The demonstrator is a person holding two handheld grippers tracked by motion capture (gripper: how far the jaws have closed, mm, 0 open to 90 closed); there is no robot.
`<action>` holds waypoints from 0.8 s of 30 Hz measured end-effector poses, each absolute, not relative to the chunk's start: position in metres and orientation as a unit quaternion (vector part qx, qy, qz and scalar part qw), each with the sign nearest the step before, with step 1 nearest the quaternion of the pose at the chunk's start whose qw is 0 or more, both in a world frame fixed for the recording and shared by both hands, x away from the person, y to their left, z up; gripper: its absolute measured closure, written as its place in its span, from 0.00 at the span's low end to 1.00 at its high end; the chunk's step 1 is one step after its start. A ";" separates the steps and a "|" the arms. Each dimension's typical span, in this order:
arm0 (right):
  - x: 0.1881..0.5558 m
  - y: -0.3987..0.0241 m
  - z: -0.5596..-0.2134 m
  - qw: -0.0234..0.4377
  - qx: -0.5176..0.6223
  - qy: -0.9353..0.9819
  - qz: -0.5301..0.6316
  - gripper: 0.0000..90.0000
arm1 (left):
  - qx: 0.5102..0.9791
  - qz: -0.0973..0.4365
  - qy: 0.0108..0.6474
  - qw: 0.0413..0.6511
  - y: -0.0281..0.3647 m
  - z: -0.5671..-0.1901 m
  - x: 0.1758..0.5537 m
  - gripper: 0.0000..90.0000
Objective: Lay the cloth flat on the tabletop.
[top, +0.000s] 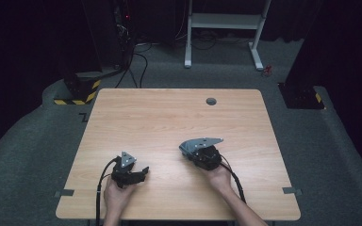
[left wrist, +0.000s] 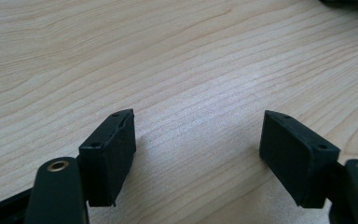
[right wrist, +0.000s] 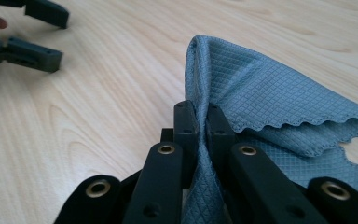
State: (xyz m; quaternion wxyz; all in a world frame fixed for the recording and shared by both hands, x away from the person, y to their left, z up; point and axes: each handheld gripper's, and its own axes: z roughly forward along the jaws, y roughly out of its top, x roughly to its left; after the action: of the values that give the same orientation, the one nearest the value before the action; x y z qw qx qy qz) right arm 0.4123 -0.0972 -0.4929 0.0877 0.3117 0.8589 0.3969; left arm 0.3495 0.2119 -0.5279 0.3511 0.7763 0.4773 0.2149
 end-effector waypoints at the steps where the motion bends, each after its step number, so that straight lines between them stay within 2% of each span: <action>1: 0.412 -0.094 -0.494 0.086 0.308 0.860 0.398 0.96 | 0.776 0.215 0.477 0.351 0.212 -0.528 0.349 0.30; 13: 0.404 -0.066 -0.502 0.066 0.283 0.873 0.392 0.94 | 0.776 0.214 0.477 0.351 0.212 -0.528 0.349 0.30; 15: 0.403 -0.065 -0.504 0.064 0.283 0.873 0.391 0.91 | 0.776 0.214 0.478 0.351 0.212 -0.528 0.349 0.30; 16: 0.403 -0.065 -0.505 0.062 0.284 0.873 0.393 0.83 | 0.776 0.215 0.478 0.351 0.212 -0.528 0.349 0.30; 17: 0.401 -0.067 -0.504 0.063 0.292 0.869 0.396 0.72 | 0.776 0.215 0.477 0.351 0.212 -0.528 0.349 0.31; 18: 0.401 -0.067 -0.504 0.063 0.292 0.869 0.396 0.72 | 0.777 0.215 0.476 0.351 0.212 -0.528 0.349 0.31; 19: 0.397 -0.074 -0.502 0.063 0.289 0.864 0.406 0.66 | 0.777 0.215 0.477 0.351 0.212 -0.528 0.349 0.31; 23: 0.391 -0.091 -0.496 0.069 0.295 0.854 0.422 0.63 | 0.776 0.214 0.478 0.351 0.211 -0.528 0.349 0.31; 24: 0.388 -0.107 -0.494 0.076 0.304 0.848 0.427 0.64 | 0.776 0.215 0.478 0.351 0.211 -0.528 0.349 0.31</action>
State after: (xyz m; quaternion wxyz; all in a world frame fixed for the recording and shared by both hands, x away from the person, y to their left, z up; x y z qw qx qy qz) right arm 0.3880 -0.1068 -0.4942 0.0760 0.3044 0.8479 0.4273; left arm 0.3493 0.2114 -0.5278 0.3511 0.7762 0.4776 0.2148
